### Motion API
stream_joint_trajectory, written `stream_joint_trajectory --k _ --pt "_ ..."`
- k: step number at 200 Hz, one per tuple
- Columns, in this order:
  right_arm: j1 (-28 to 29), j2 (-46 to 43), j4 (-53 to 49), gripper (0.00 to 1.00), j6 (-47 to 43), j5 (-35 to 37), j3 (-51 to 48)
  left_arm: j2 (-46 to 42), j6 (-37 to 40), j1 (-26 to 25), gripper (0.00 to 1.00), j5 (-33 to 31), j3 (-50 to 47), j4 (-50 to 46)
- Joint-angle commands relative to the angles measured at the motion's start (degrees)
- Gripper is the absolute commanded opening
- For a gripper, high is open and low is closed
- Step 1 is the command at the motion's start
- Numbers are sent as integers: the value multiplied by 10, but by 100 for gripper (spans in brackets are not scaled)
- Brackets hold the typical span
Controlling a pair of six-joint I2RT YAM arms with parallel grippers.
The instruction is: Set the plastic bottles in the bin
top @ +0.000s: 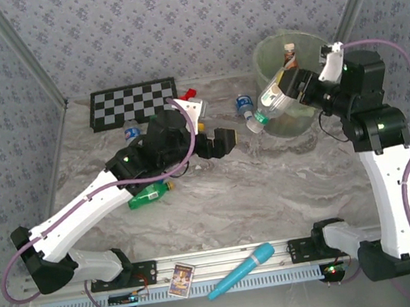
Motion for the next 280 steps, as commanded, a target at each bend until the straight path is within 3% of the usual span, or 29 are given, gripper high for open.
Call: stream_joint_trajectory --k 1,48,102,150,215,280 --pt "2 17 -2 49 -42 46 52 -9 -21 0 100 -41 8 2" --pt "-54 71 50 46 -40 106 120 16 29 24 100 -29 57 -33" --pt "-77 120 141 44 -152 308 83 14 20 90 100 63 41 -20" --pt "-103 199 163 44 -202 365 96 -4 17 121 100 115 12 -15" --pt "-162 326 174 44 -189 330 165 -1 -16 149 100 105 3 -25" --pt "-138 403 162 46 -184 317 239 -12 -21 153 100 82 -19 -15"
